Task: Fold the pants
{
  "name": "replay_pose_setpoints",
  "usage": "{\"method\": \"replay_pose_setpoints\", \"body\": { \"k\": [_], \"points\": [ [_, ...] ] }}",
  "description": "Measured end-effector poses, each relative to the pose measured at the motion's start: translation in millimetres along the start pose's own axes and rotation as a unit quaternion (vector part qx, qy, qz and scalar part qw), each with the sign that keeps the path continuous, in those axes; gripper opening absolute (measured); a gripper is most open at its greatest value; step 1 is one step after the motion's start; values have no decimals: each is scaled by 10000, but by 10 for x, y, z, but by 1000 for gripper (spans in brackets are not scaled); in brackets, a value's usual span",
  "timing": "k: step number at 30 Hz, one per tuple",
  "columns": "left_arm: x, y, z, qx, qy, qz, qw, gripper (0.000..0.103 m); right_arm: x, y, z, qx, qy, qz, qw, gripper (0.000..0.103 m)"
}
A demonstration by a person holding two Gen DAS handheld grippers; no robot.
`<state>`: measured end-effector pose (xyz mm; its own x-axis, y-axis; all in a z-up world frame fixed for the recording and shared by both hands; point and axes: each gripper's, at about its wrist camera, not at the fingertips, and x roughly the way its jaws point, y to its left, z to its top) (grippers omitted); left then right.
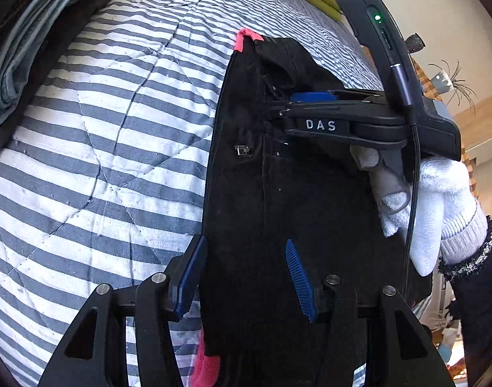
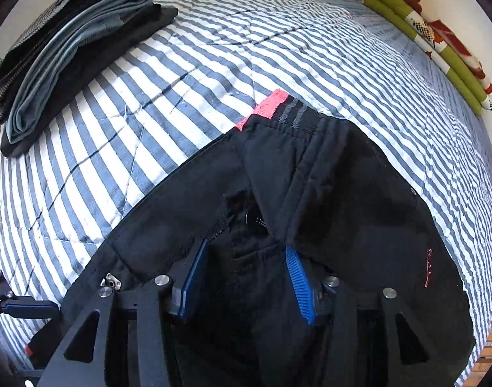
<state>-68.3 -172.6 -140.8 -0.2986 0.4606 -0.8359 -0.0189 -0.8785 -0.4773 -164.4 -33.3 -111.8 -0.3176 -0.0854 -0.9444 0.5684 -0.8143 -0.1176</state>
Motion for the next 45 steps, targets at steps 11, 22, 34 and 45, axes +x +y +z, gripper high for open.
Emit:
{"method": "replay_pose_setpoints", "body": {
  "k": [11,22,34,45],
  "points": [
    [-96,72,-107,7,21,-43,10000,54,-1,-220,28,351,-45,335,9988,20],
    [-118,211,-163,-197,115,-354,9991,54,-450,-403,-63,845,-762,1556,9812,3],
    [-147,332,-175,-348,131,-589,9976,54,-487,367,-372,-697,-756,1390,9849,3],
    [-75,259,-169,-339,73,-558,9978,54,-508,678,-471,-1495,-711,1019,9809,3]
  ]
}}
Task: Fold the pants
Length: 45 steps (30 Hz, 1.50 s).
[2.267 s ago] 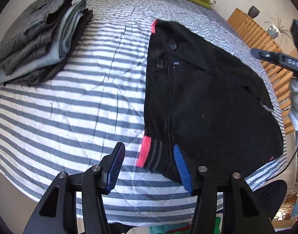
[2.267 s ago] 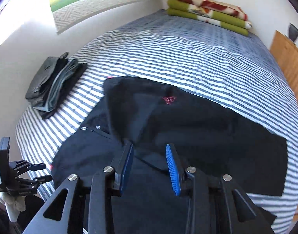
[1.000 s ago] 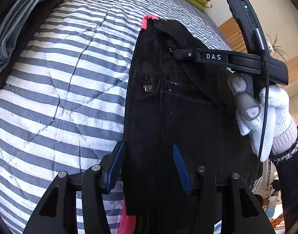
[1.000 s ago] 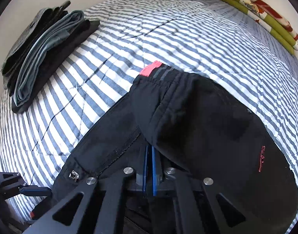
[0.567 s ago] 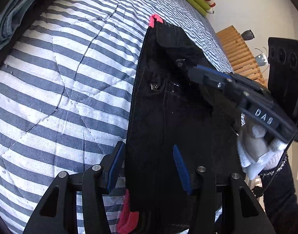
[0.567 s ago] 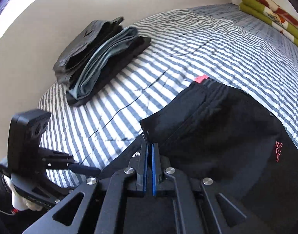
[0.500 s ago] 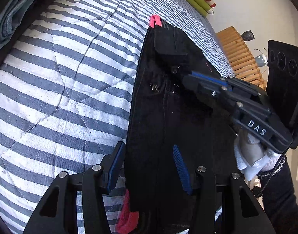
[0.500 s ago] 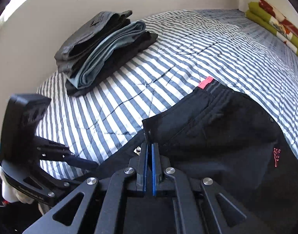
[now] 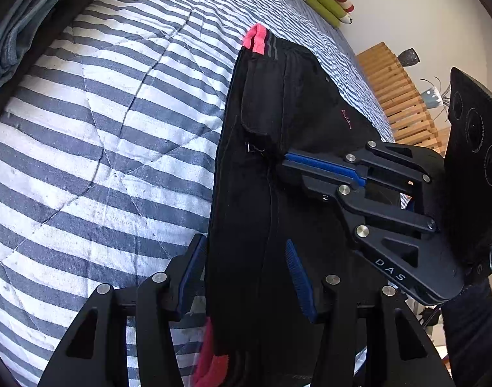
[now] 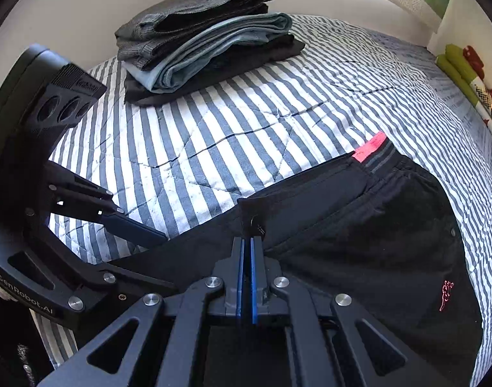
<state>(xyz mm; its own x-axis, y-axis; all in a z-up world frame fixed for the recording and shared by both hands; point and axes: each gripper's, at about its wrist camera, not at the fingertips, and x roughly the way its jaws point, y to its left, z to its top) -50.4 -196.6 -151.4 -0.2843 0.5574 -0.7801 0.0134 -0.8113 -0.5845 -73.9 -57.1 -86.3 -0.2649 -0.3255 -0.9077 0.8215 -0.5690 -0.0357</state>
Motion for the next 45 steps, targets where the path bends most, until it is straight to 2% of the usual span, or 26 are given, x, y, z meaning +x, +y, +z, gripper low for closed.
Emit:
{"method": "replay_pose_setpoints", "body": {
  "k": [6,8,15,20,23,24,27,29,33,34,38,41,43,45],
  "points": [
    [-40,-49,-105,-48,2,-43,10000,54,53,5,-21,-44,141,10,9999,3],
    [-2,-52,-10,-42,5,-38,10000,54,98,15,-15,-71,214,-43,9997,3],
    [3,-24,-12,0,7,-50,10000,53,282,208,-24,-473,207,-855,9950,3],
    [12,-37,-17,22,-8,-64,10000,54,353,248,-24,-758,43,-1571,9847,3],
    [2,-21,-26,-21,-9,-107,9999,54,371,211,26,-675,68,-1663,9837,3],
    [1,-21,-25,-11,-10,-102,9999,54,370,193,41,-663,107,-1628,9844,3],
    [-11,-20,-42,32,-15,-84,10000,54,312,38,78,-375,274,-1022,9937,9],
    [-10,-5,-31,20,-5,-104,9999,54,231,-148,106,58,334,-561,9978,21],
    [-1,16,-11,24,4,-114,9999,54,-27,-404,88,693,27,463,9965,22],
    [-1,16,-10,28,7,-103,9999,54,-46,-476,98,923,-26,566,9941,22],
    [-4,6,-13,65,38,-35,10000,54,140,-578,148,1421,50,557,9883,11],
    [-42,10,-51,183,63,28,9998,54,344,-485,110,1380,211,363,9895,11],
    [-71,34,-97,164,58,23,9998,54,321,-506,103,1406,147,333,9894,11],
    [-126,65,-157,45,82,27,10000,54,181,-642,49,1738,53,139,9847,11]
  ]
}}
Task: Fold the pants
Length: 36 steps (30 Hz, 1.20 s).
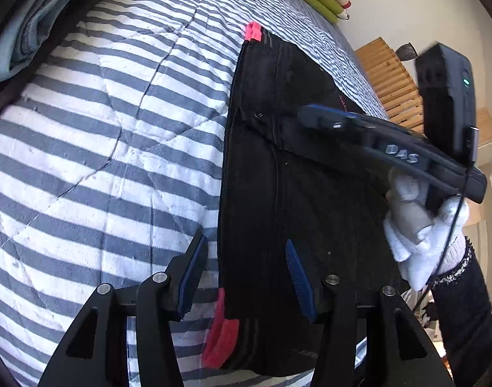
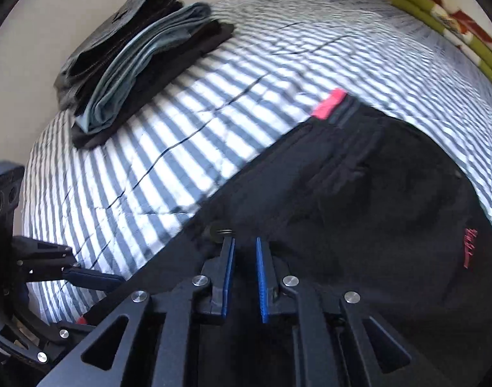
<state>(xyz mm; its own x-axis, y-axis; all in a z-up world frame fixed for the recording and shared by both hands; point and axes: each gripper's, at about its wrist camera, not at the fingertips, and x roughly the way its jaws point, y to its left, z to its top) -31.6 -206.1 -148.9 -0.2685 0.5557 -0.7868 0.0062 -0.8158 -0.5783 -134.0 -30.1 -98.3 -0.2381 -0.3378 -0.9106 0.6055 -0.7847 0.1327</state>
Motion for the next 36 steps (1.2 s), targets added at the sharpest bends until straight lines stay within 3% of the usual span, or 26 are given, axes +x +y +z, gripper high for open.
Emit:
{"method": "replay_pose_setpoints", "body": {
  "k": [3,5,7,9,11,14,16,21,26,27,29,30,31,33,34,36],
  "points": [
    [-127,-22,-133,151,32,166,9997,55,-600,-339,-203,695,-499,182,9962,13],
    [-183,-77,-255,357,-8,365,9987,59,-1121,-662,-553,1243,-843,207,9884,16],
    [-193,-124,-374,494,31,523,9974,66,-1642,-1005,-1052,1744,-1067,-52,9789,18],
    [-189,-163,-494,522,61,658,9964,66,-2107,-1343,-1636,2202,-1124,-609,9671,26],
    [-175,-204,-605,540,114,695,9961,67,-2536,-1656,-2318,2699,-1195,-1145,9486,37],
    [-183,-209,-748,362,101,679,9970,75,-2957,-2097,-3320,3489,-1124,-1966,9094,38],
    [-212,-202,-815,234,50,706,9972,76,-3084,-2335,-3950,4072,-1000,-2165,8817,39],
    [-225,-181,-884,-199,-34,558,9982,76,-3055,-2676,-5137,5347,-1117,-1533,8235,40],
    [-243,-207,-970,-327,-72,547,9979,75,-2848,-2834,-5571,5927,-1484,-833,7873,43],
    [-234,-228,-963,-306,-81,608,9977,75,-2799,-2867,-5579,5960,-1540,-718,7848,45],
    [-145,-314,-974,-219,-71,864,9960,59,-2682,-2901,-5529,5937,-1555,-533,7877,46],
    [-136,-333,-962,-176,-80,1080,9940,43,-2638,-2902,-5498,5888,-1536,-454,7923,46],
    [-115,-339,-923,-171,-77,1198,9926,35,-2590,-2891,-5427,5805,-1500,-413,7992,46],
    [-151,-294,-926,-270,-64,1132,9932,31,-2559,-2827,-5257,5633,-1301,-658,8133,25],
    [-159,-267,-916,-318,-57,1074,9937,30,-2576,-2787,-5167,5505,-1162,-839,8224,7],
    [-179,-234,-913,-366,-44,1028,9940,29,-2684,-2725,-5065,5397,-1116,-931,8292,5]
  ]
}}
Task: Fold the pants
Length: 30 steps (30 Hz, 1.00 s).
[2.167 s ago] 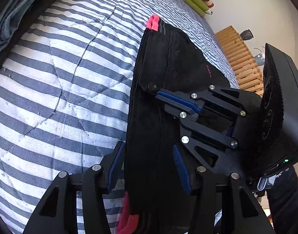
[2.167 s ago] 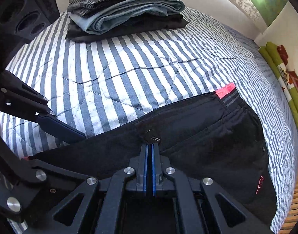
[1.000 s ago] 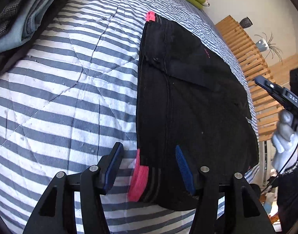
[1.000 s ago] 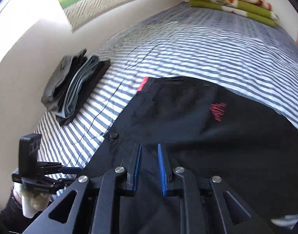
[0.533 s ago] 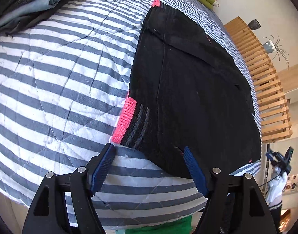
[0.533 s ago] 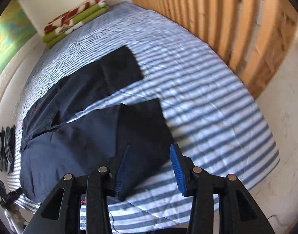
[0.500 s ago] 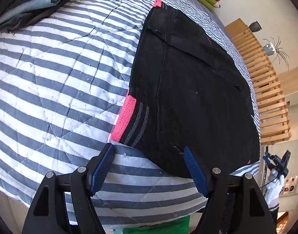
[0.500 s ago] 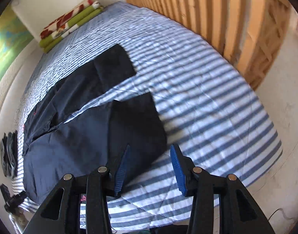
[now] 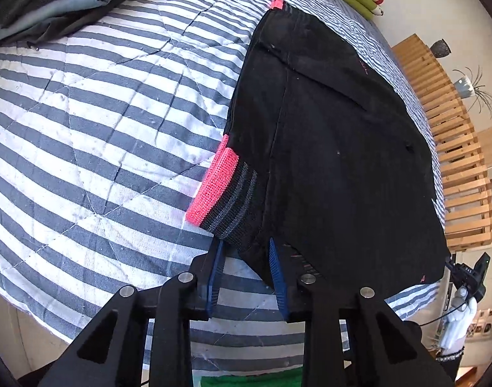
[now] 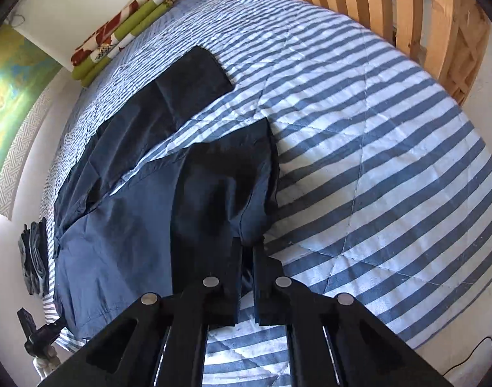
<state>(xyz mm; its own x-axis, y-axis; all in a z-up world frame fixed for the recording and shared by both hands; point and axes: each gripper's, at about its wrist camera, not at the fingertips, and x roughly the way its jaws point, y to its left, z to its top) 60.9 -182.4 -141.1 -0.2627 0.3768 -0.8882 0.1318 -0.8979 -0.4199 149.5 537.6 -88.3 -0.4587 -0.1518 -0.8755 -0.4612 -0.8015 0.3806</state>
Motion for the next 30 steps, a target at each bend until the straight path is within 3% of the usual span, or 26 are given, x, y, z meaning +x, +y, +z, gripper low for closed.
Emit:
{"method": "replay_pose_setpoints", "body": {
  "k": [5,9,11,12,15,21,26,28,29,30],
  "points": [
    [2,-60,17,95,10,168,9998,29,-358,311,215,108,93,-266,9995,4],
    [14,-11,30,26,64,99,9999,29,-482,735,501,-266,-349,-227,9988,10],
    [-34,84,6,-4,78,42,10000,29,-447,845,654,-579,-394,-165,9974,40],
    [-38,89,8,12,81,33,10000,29,-444,830,701,-659,-481,-353,9960,45],
    [-54,104,10,18,90,7,10000,29,-492,549,670,-566,-684,-365,9954,45],
    [-110,117,-18,66,87,11,9999,29,-331,-109,124,-385,-167,-452,9981,45],
    [-159,87,-142,42,81,36,10000,29,-144,-398,-138,-46,-296,146,9994,45],
    [-145,68,-141,53,79,74,9999,29,-31,-354,-142,20,22,215,9998,43],
    [-140,54,-155,52,74,85,9999,29,-7,-286,-136,5,203,386,9990,33],
    [-146,50,-168,46,69,90,9999,29,-28,-209,-132,-5,312,566,9979,32]
  ]
}}
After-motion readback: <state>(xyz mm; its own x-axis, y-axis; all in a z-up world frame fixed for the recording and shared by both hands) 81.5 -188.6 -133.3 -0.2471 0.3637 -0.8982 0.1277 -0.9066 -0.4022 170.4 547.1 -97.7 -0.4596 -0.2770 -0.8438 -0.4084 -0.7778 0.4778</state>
